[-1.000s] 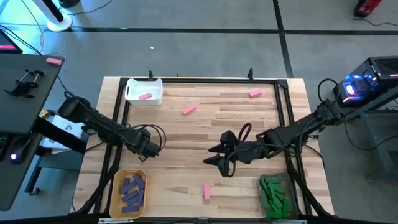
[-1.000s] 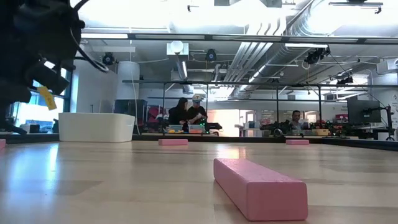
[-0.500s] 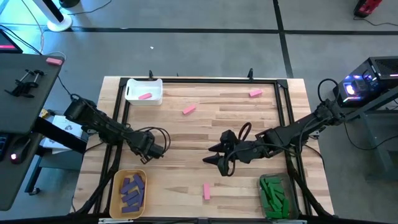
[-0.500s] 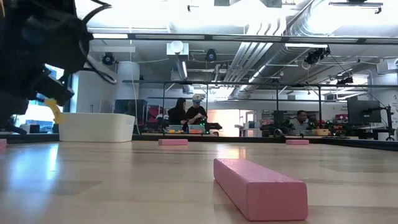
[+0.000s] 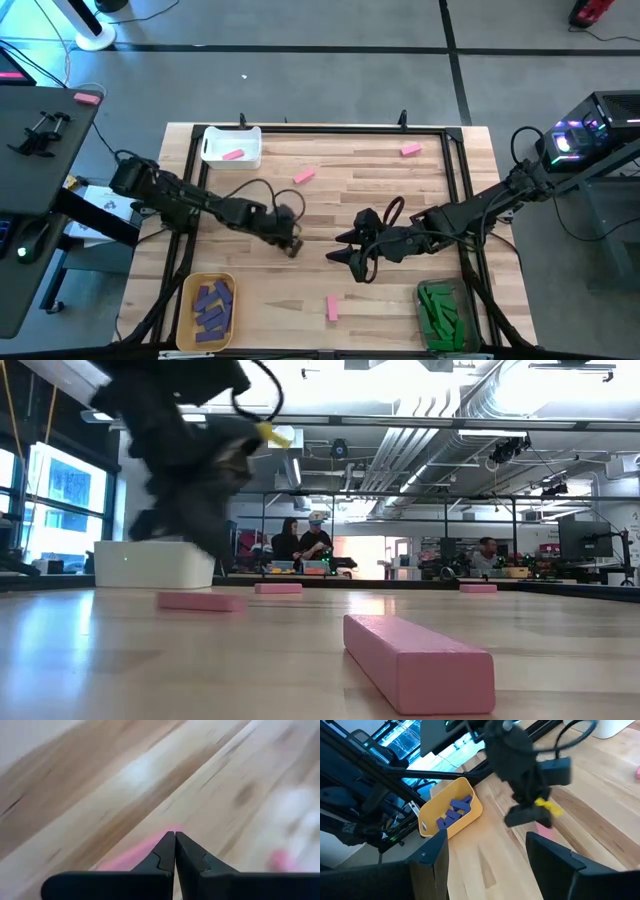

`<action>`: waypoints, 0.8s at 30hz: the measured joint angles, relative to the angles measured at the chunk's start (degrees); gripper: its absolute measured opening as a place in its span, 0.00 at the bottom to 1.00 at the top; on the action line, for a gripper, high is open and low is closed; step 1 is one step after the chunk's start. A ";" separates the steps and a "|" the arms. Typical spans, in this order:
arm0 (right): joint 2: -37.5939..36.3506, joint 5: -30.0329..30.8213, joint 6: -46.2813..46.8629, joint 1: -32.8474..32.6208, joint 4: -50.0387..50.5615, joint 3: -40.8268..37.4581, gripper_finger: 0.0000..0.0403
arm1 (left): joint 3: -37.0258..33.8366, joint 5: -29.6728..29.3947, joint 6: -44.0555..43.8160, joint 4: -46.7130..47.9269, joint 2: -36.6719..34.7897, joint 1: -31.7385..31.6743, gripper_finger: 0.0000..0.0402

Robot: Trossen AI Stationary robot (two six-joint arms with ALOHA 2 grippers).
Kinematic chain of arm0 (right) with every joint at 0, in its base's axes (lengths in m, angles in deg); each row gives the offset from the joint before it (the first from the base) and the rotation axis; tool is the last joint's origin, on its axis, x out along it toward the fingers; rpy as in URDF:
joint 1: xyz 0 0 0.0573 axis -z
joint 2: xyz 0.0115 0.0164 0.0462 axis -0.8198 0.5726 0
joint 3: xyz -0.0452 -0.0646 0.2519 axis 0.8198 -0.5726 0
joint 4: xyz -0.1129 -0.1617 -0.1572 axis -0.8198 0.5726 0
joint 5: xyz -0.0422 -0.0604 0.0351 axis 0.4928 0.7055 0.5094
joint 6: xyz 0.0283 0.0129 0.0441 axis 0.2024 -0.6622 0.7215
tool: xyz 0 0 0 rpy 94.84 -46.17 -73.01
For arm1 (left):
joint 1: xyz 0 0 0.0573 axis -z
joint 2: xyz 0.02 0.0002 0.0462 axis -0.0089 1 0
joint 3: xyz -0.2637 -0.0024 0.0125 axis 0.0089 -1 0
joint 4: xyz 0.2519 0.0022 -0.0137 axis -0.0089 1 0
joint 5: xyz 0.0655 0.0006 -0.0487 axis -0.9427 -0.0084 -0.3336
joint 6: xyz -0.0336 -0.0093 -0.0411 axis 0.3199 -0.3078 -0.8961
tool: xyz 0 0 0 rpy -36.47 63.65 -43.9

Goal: Sort blocks
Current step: Put the pink wooden block into the white bin

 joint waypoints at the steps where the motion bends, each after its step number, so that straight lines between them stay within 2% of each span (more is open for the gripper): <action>1: 0.00 0.02 0.48 0.00 0.00 0.00 0.50 | -0.01 0.08 0.25 -3.04 0.32 -0.85 0.00; 4: 0.00 -0.01 0.99 0.00 0.01 0.00 0.50 | 0.00 0.43 0.60 -9.74 -0.09 -3.34 0.00; 6: 0.00 -0.06 0.99 -0.10 0.00 0.01 0.50 | 0.02 1.50 3.03 -11.02 -1.26 -4.98 0.00; 11: 0.00 -0.39 0.99 -0.46 0.00 0.00 0.50 | 0.02 5.96 14.41 -5.97 -5.21 -8.26 0.00; 15: 0.00 -0.38 1.55 -1.39 -0.44 0.00 0.50 | 0.02 6.94 23.91 -1.95 -6.85 -8.73 0.01; 19: 0.00 -0.37 5.18 -2.72 -1.29 0.00 0.50 | 0.02 9.50 30.58 -1.91 -5.96 -7.24 0.08; 24: 0.00 -0.33 5.91 -4.27 -3.06 0.00 0.50 | 2.06 11.21 41.04 -0.37 -4.16 -2.60 0.25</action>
